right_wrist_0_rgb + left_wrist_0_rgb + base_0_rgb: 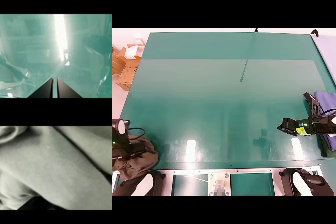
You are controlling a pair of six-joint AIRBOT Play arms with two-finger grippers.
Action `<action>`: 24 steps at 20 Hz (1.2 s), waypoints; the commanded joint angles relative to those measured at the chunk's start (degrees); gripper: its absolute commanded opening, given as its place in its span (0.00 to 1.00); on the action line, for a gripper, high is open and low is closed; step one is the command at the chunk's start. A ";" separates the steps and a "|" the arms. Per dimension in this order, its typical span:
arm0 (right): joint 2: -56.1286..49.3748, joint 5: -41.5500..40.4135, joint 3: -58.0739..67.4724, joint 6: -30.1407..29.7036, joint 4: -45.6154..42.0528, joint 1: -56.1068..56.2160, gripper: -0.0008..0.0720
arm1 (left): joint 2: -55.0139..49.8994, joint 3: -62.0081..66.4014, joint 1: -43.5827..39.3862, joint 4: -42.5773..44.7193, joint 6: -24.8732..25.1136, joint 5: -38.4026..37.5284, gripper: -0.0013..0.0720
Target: Fold the shirts.
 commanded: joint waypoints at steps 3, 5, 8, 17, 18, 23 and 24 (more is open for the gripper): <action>-0.02 0.00 -0.04 0.00 0.00 0.04 0.12 | -0.98 15.13 -0.09 -15.04 4.07 -3.13 0.05; -0.02 0.02 -0.04 0.00 0.00 0.04 0.12 | 0.33 27.82 -5.31 -24.20 4.85 -4.39 0.05; -0.02 0.00 -0.04 0.00 0.00 0.04 0.12 | 0.31 44.35 -16.22 -40.44 4.76 -1.86 0.05; -0.02 0.00 -0.04 0.00 0.00 0.04 0.12 | -19.43 47.21 -46.38 -55.12 12.90 19.30 0.06; -0.04 -0.33 -0.04 0.00 0.00 0.02 0.12 | -21.86 47.21 -46.95 -57.46 13.88 19.89 0.51; -0.04 -1.07 -0.04 0.02 0.09 0.07 0.11 | -21.59 50.03 -37.27 -59.06 14.49 13.75 0.93; -0.04 -1.07 -0.04 0.00 0.07 0.07 0.11 | -20.28 50.69 -32.85 -57.18 14.36 10.47 0.93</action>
